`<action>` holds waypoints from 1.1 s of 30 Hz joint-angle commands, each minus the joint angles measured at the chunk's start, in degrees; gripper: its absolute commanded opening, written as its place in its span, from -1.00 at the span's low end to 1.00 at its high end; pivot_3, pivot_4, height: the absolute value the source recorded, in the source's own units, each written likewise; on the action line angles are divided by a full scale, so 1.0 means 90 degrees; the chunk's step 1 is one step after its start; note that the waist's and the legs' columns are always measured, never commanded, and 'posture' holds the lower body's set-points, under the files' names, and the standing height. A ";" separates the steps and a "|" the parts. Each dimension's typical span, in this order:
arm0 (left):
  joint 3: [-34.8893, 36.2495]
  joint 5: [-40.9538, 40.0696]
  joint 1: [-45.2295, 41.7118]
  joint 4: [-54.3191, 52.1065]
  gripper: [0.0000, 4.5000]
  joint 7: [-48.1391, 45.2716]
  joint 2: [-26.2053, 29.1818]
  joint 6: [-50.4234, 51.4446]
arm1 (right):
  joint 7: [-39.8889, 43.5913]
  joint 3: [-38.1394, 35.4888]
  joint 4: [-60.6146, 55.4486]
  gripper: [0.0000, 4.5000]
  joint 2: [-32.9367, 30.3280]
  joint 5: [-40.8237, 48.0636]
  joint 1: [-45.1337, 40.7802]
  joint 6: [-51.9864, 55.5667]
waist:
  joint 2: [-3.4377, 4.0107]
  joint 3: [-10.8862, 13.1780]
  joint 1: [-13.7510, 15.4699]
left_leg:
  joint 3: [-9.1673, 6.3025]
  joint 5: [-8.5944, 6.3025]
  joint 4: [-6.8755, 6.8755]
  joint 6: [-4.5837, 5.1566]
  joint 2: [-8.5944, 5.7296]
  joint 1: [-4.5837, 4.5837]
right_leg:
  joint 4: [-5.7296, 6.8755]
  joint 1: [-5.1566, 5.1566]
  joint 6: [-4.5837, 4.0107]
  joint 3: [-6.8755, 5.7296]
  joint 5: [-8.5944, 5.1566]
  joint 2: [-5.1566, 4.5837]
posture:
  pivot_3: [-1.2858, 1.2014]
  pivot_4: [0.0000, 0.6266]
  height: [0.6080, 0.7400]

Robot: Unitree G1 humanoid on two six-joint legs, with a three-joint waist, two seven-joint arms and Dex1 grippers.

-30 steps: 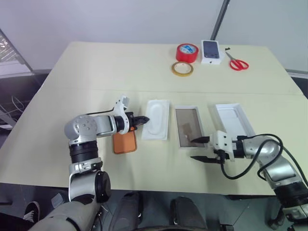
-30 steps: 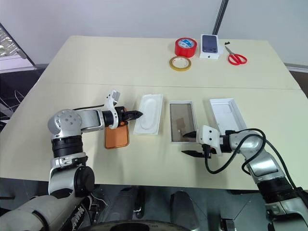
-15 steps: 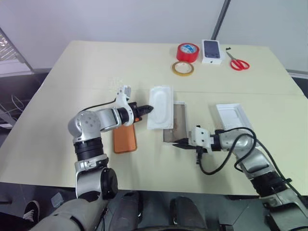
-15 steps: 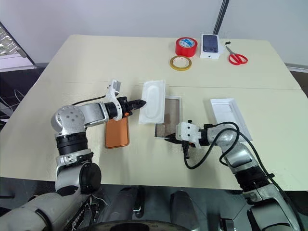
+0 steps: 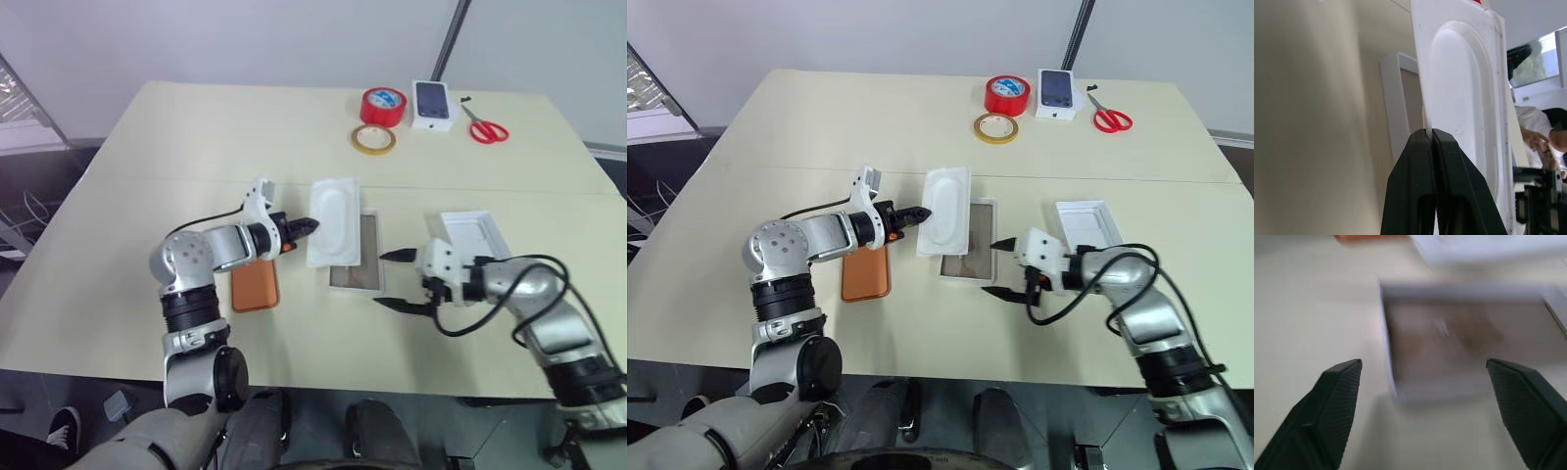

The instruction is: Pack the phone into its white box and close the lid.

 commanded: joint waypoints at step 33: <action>-0.1421 0.0251 0.1356 -0.1411 0.76 -0.2042 0.2086 -0.2857 | -0.1751 0.1046 0.0867 -0.83 0.1665 -0.1125 -0.1278 -0.0583 | 0.0003 0.0006 -0.0021 | 0.0005 0.0026 -0.0012 -0.0043 0.0012 -0.0002 | 0.0005 -0.0018 -0.0003 0.0005 0.0000 0.0012 | 0.03 -0.52 0.82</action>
